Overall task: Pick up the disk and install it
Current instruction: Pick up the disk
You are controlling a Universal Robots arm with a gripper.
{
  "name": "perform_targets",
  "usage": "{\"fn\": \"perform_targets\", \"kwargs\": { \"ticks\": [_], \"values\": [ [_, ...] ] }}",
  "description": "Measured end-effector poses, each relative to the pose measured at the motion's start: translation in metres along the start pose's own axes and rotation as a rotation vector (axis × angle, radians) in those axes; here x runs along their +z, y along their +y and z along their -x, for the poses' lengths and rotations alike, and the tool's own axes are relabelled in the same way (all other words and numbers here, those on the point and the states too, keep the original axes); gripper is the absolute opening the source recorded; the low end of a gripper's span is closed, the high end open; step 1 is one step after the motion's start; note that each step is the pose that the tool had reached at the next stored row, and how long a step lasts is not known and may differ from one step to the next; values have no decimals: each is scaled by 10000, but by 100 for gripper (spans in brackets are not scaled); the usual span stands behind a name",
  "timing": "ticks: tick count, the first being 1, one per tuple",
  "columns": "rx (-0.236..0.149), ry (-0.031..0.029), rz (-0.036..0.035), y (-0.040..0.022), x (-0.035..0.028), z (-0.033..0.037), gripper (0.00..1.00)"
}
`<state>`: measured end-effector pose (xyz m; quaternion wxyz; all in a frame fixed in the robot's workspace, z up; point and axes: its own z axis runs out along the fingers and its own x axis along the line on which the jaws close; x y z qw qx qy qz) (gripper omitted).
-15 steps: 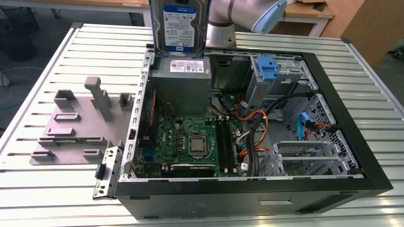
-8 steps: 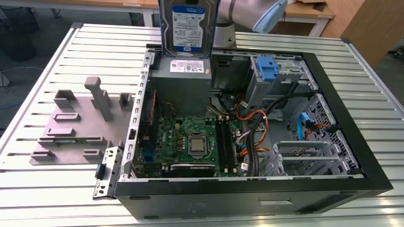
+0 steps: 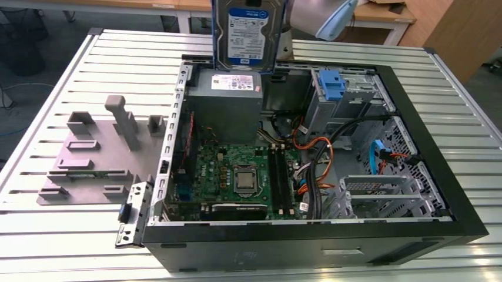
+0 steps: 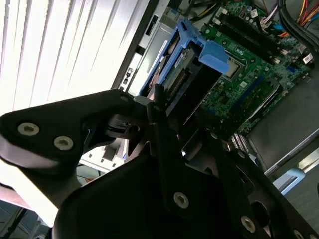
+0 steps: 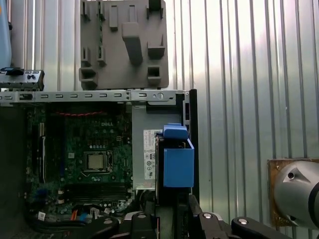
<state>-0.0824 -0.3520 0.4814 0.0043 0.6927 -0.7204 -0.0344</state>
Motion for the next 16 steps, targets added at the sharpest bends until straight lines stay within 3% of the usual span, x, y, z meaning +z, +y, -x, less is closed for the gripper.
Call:
{"fn": "perform_targets", "kwargs": {
  "ticks": [16],
  "values": [
    [86,-5,-3,-416,-22,16,35]
  ]
}}
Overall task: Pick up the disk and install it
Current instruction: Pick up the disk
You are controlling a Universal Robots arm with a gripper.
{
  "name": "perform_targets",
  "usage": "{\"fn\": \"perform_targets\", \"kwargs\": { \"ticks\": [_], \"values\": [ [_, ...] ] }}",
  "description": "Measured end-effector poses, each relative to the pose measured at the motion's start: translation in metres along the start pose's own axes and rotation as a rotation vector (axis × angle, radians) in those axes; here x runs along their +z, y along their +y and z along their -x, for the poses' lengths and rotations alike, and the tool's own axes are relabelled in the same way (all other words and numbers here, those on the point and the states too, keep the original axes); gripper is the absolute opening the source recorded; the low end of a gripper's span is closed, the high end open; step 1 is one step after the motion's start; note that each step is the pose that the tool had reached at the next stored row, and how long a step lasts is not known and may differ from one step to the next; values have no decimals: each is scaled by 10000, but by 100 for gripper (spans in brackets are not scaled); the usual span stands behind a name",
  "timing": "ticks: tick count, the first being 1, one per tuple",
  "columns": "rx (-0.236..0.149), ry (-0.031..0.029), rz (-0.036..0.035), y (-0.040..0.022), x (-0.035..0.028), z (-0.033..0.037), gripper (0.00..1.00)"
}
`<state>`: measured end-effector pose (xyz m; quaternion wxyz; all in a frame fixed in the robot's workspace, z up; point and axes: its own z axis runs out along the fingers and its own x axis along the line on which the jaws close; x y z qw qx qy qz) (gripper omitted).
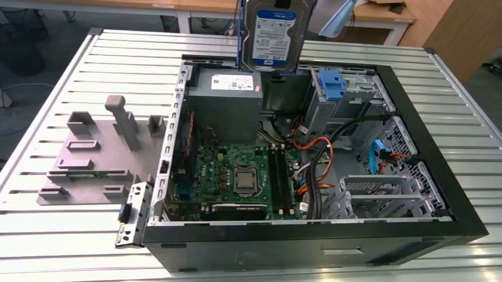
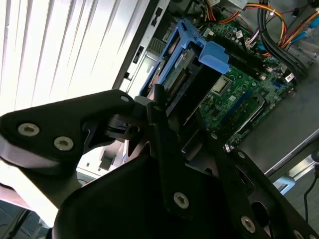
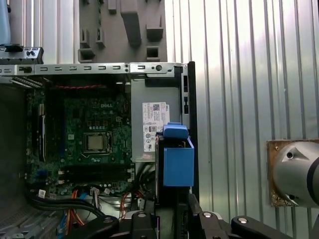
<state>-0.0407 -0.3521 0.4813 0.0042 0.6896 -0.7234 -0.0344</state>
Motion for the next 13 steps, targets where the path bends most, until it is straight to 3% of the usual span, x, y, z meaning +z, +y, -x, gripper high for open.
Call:
{"fn": "perform_targets", "kwargs": {
  "ticks": [9,13],
  "values": [
    [40,-2,-2,-192,-10,9,35],
    [55,-3,-2,-229,-12,11,35]
  ]
}}
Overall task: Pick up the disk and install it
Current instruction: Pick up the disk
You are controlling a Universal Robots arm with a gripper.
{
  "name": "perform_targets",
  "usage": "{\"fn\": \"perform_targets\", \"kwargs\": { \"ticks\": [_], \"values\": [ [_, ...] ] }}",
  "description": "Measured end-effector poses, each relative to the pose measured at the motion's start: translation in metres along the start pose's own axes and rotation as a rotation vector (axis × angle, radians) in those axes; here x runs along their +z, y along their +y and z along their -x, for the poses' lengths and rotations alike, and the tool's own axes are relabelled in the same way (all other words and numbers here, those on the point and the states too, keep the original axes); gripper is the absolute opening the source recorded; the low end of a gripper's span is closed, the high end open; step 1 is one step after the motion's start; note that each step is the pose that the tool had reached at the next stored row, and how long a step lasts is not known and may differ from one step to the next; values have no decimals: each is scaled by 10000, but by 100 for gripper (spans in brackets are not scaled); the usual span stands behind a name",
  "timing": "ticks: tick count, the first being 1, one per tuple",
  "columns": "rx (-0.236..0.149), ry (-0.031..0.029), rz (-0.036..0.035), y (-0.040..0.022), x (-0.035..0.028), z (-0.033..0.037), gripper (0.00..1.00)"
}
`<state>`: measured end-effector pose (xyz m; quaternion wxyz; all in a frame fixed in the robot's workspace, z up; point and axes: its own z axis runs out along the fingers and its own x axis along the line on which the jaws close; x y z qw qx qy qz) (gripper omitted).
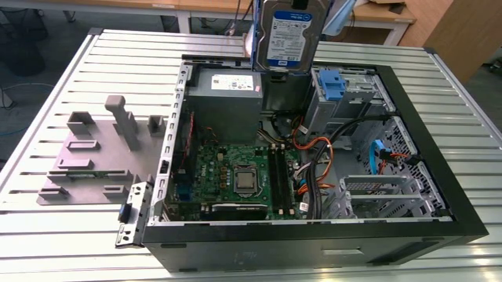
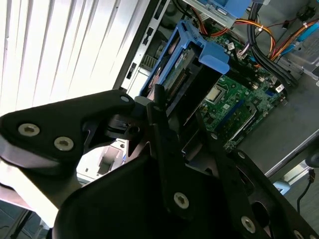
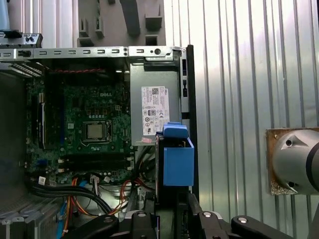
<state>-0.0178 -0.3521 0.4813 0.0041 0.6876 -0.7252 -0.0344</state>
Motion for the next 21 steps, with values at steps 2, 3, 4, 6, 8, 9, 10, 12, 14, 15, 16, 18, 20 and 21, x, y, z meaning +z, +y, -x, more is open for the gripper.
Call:
{"fn": "perform_targets", "kwargs": {
  "ticks": [2,3,4,6,8,9,10,12,14,15,16,18,20,21],
  "values": [
    [2,0,0,-2,0,0,35],
    [3,0,0,-4,0,0,35],
    [4,-1,-1,-6,0,-1,35],
    [11,-1,-1,-12,-1,-10,35],
    [18,-2,-1,-20,-2,-24,35],
    [21,-1,-1,-24,-3,-30,35],
    [25,-1,-1,-29,-3,-37,35],
    [34,-3,-2,-37,-4,-51,35],
    [45,-2,-2,-45,-6,-68,35],
    [52,-1,-2,-48,-7,-78,35],
    [58,-3,-3,-51,-7,-88,35],
    [70,-3,-3,-58,-8,-109,35],
    [82,-5,-4,-64,-9,-127,35],
    [89,-5,-4,-68,-9,-136,35]
  ]
}}
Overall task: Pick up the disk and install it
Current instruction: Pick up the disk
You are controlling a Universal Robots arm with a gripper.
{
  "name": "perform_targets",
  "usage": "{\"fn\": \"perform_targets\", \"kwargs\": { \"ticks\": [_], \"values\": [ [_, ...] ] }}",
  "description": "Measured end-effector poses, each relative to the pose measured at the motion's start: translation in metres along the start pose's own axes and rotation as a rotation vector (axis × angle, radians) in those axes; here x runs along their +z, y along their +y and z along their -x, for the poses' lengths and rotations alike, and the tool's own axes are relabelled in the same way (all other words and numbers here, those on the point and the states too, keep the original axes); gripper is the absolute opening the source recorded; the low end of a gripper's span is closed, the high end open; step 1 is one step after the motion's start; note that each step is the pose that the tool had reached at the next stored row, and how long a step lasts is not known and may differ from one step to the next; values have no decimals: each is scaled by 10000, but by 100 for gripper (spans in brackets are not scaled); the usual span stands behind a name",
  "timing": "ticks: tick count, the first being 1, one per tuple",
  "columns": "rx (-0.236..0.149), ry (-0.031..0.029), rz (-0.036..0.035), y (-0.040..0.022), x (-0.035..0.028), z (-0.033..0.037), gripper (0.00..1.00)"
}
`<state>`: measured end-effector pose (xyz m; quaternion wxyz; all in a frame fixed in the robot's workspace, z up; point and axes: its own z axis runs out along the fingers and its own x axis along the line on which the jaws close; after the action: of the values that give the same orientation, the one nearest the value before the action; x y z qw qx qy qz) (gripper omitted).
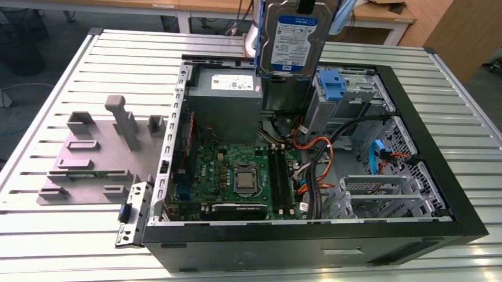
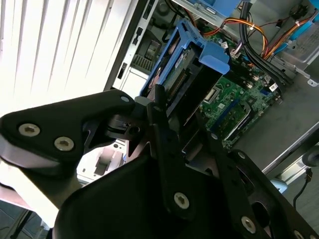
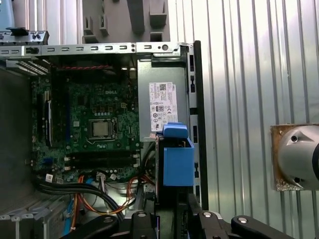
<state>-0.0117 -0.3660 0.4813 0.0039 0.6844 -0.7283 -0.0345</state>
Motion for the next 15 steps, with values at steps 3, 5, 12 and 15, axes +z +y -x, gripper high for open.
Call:
{"fn": "perform_targets", "kwargs": {
  "ticks": [3,5,12,15],
  "values": [
    [18,-2,-1,-8,-1,-23,35],
    [28,-2,-1,-12,-2,-35,35],
    [66,-4,-3,-27,-5,-88,35],
    [84,-5,-4,-34,-7,-116,35]
  ]
}}
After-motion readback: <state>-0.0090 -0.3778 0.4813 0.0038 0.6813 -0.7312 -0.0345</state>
